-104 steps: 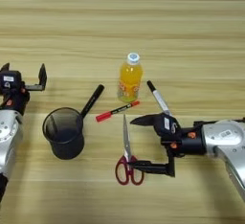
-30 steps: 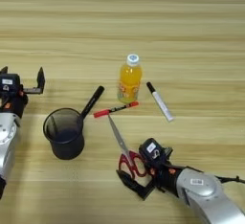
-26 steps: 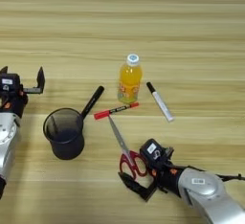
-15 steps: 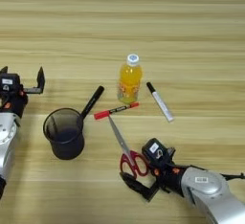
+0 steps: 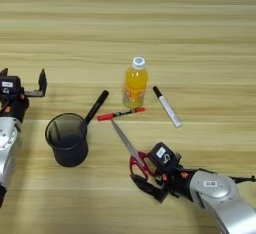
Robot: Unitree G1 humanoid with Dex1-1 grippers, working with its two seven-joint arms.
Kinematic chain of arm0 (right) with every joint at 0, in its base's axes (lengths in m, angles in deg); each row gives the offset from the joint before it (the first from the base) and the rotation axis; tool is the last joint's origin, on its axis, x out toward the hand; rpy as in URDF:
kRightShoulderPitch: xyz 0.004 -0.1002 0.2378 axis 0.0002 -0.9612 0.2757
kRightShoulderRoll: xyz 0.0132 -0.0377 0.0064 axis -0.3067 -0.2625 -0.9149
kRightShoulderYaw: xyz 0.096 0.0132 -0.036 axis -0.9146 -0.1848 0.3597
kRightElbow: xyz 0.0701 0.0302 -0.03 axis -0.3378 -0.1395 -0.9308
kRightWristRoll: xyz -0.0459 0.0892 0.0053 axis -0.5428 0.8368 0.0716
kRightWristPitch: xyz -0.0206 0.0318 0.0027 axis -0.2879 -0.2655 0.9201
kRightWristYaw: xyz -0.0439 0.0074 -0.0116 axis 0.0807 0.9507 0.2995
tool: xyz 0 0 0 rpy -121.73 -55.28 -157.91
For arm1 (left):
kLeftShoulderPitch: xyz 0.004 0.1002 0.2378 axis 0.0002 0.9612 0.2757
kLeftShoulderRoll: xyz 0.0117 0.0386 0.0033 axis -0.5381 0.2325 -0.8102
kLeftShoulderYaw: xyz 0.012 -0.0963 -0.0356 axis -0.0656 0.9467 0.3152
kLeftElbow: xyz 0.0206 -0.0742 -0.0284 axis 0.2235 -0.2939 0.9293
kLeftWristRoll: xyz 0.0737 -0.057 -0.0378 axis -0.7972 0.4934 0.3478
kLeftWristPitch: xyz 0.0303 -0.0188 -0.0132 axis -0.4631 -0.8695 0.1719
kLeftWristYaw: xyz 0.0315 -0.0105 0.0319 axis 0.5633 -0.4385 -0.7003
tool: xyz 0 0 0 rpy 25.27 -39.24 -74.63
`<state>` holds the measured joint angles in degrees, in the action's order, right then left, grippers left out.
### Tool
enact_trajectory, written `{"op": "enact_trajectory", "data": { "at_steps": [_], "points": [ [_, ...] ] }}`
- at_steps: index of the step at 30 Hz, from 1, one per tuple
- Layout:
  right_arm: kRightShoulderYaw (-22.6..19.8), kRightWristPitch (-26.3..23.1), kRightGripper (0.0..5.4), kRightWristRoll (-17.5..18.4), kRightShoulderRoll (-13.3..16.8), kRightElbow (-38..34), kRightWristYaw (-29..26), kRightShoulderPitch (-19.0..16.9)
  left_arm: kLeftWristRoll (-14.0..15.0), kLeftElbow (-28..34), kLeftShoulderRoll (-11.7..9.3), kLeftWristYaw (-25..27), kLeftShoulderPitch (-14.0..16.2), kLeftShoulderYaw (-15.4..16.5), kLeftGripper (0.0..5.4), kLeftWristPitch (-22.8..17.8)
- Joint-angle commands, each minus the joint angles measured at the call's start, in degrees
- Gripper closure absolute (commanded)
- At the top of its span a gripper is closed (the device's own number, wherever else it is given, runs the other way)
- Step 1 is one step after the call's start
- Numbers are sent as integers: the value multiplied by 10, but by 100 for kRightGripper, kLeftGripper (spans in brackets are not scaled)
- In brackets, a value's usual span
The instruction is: Move the objects on the table
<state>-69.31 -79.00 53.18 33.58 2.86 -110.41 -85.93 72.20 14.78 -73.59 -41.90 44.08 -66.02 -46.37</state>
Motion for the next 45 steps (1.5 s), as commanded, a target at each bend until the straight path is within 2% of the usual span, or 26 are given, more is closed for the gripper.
{"op": "enact_trajectory", "data": {
  "at_steps": [1,8,16,32,45],
  "points": [
    [12,-27,154,-16,9,39,1,-17,0,4,0,0,0,1,0,-9],
    [-5,-27,154,4,6,19,-6,-5,0,-1,0,0,-2,1,0,-6],
    [-29,-54,154,40,10,-29,-22,12,0,-3,-1,1,-3,1,0,-6],
    [-61,-55,154,27,27,-1,-23,21,0,-2,0,0,-3,1,0,-6],
    [-91,-53,154,32,53,-11,-39,-10,0,-6,-1,0,-6,2,0,-6]
  ]
}}
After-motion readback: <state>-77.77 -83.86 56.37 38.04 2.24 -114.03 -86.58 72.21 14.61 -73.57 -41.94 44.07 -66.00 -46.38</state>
